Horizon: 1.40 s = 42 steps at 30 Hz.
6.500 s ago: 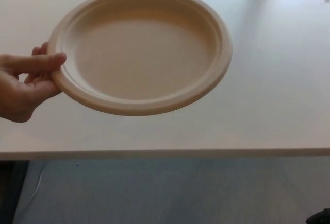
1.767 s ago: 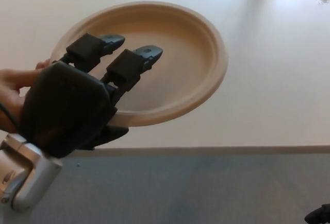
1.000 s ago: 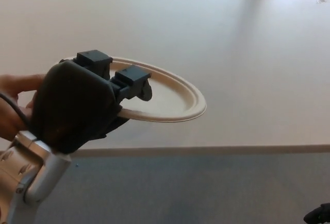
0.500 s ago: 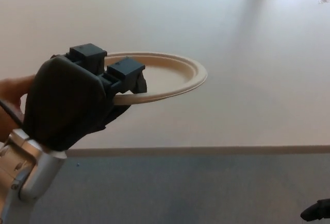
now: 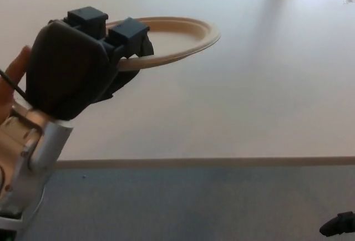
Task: A person passes a plate to the robot and the robot grabs it with its left hand and places it at the centre of the table infront of it
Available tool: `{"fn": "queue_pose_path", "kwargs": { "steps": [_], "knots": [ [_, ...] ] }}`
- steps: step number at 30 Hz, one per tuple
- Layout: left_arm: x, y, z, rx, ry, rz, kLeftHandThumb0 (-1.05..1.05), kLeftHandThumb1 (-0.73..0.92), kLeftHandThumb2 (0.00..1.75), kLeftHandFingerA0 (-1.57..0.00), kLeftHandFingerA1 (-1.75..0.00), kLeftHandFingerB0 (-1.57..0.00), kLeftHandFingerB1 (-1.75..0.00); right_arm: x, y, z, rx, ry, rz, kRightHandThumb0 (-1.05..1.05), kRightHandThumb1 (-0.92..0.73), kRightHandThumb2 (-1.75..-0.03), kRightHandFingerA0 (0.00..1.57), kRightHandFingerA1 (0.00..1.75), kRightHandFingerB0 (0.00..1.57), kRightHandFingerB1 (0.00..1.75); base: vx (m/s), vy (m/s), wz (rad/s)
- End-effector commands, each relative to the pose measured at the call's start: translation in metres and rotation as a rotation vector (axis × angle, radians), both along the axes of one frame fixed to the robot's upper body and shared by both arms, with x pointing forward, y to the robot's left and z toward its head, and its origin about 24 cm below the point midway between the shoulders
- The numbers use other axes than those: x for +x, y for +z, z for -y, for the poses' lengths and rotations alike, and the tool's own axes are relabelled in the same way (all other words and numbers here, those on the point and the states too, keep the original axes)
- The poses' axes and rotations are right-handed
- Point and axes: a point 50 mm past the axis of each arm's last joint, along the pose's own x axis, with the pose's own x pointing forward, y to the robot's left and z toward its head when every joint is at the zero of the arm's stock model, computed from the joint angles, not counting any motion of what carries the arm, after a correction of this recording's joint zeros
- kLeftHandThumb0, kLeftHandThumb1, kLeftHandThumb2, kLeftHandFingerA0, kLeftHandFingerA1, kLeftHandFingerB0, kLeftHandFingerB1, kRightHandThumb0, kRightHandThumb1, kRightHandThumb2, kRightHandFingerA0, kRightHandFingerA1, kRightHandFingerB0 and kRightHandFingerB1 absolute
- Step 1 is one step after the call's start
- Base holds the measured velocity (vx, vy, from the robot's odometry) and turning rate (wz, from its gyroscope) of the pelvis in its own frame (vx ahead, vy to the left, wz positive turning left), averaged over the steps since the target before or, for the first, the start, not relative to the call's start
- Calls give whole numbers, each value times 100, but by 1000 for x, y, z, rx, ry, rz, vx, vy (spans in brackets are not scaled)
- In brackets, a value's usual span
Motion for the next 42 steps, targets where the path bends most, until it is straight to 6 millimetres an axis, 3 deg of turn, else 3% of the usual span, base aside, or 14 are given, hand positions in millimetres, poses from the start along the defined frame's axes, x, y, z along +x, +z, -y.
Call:
{"fn": "queue_pose_path", "kwargs": {
  "steps": [1,10,12,15,16,18,19,28,37,38,39,40,41,42],
  "knots": [
    [17,5,-3,13,62,73,-19,68,60,-82,-168,-65,-118,-6,-3,3,-5,-1,-18,-49,-65,-59,72,67,54,54,0,0,0],
    [59,-12,-4,41,123,-47,-20,59,60,-87,-163,-80,-86,-3,-1,3,-3,7,-10,-49,-65,-59,72,70,55,55,0,0,0],
    [65,-18,-4,58,141,-70,-21,64,57,-80,-171,-69,-116,-2,0,3,-4,6,-11,-49,-65,-59,73,68,55,54,0,0,0],
    [73,-26,-4,94,164,-115,-30,55,59,-89,-163,-81,-109,0,1,2,-2,5,-8,-50,-65,-59,71,67,55,54,0,0,0],
    [76,-33,-3,123,178,-171,-22,70,59,-75,-168,-55,-134,0,1,2,-3,4,-9,-50,-65,-59,70,65,55,53,0,0,0],
    [78,-40,-1,136,179,-207,-23,68,60,-78,-167,-60,-121,0,1,2,-1,-1,-11,-51,-65,-59,70,65,54,53,0,0,0],
    [80,-44,-1,149,188,-234,-29,69,60,-88,-152,-84,-58,0,1,2,-1,2,-11,-51,-65,-59,69,66,54,53,0,0,0],
    [78,-109,-1,316,245,-541,-28,69,60,-78,-140,-75,-66,0,0,0,0,24,-13,-50,-65,-59,70,66,56,55,0,0,0],
    [84,-117,-10,278,280,-745,-27,70,62,-75,-131,-71,-73,9,7,1,-16,41,-4,-52,-66,-59,72,67,58,54,0,0,0],
    [84,-116,-12,229,269,-775,-44,63,96,-77,-90,-42,-54,9,7,0,-19,41,-6,-51,-66,-59,71,65,58,53,0,0,0],
    [84,-115,-13,194,262,-815,-62,66,61,-50,-45,-18,-29,9,7,0,-20,42,-6,-51,-66,-59,71,66,58,54,0,0,0],
    [85,-114,-14,175,257,-848,-62,66,61,-50,-45,-18,-29,9,7,0,-19,43,-4,-51,-66,-59,71,66,58,54,0,0,0],
    [87,-111,-14,171,267,-889,-78,54,88,-12,-41,-2,-25,10,8,1,-18,43,0,-52,-65,-59,72,66,59,54,0,0,0],
    [88,-108,-14,150,264,-914,-100,61,95,-8,-6,-4,-1,10,8,1,-15,45,2,-52,-65,-59,70,67,59,56,0,0,0]
  ]
}}
